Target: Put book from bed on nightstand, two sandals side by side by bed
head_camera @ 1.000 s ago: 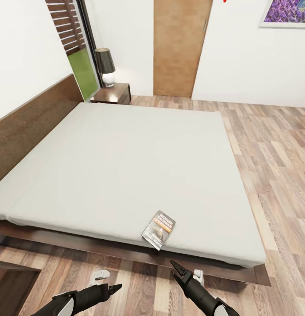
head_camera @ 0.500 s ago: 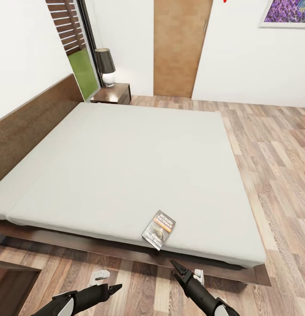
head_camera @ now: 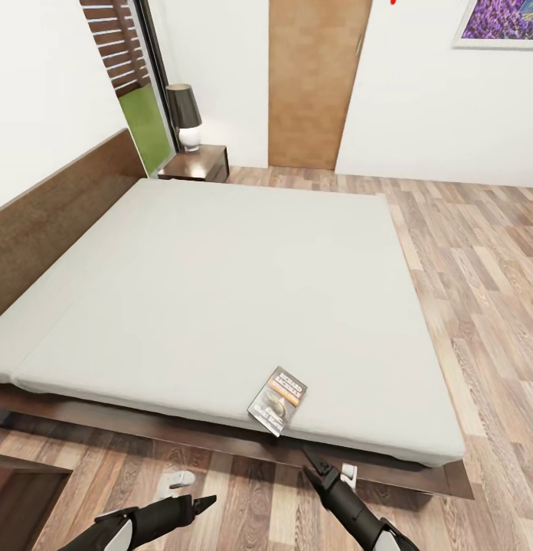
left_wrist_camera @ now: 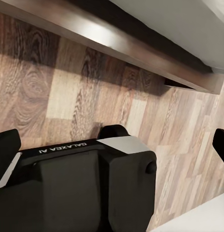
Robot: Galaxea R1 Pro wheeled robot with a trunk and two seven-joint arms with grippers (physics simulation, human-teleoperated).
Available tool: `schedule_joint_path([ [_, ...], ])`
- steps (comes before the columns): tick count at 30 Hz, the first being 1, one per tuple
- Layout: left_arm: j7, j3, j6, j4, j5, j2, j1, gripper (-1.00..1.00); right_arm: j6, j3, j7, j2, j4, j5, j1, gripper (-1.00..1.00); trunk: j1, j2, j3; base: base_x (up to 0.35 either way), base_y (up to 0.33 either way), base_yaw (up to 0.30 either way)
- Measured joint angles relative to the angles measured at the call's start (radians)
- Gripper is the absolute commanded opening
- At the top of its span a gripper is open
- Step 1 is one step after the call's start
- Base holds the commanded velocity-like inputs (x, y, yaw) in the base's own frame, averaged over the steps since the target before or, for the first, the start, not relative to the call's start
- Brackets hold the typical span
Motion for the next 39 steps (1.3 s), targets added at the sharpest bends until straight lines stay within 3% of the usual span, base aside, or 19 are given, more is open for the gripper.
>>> schedule_joint_path([
  [39, 0.005, 0.0, 0.0, 0.0, -0.001, -0.003, 0.0, 1.0, -0.011, 0.0, 0.018, 0.0, 0.004, 0.0, 0.0, 1.0, 0.0, 0.0, 0.0, 0.029, 0.02, 0.0],
])
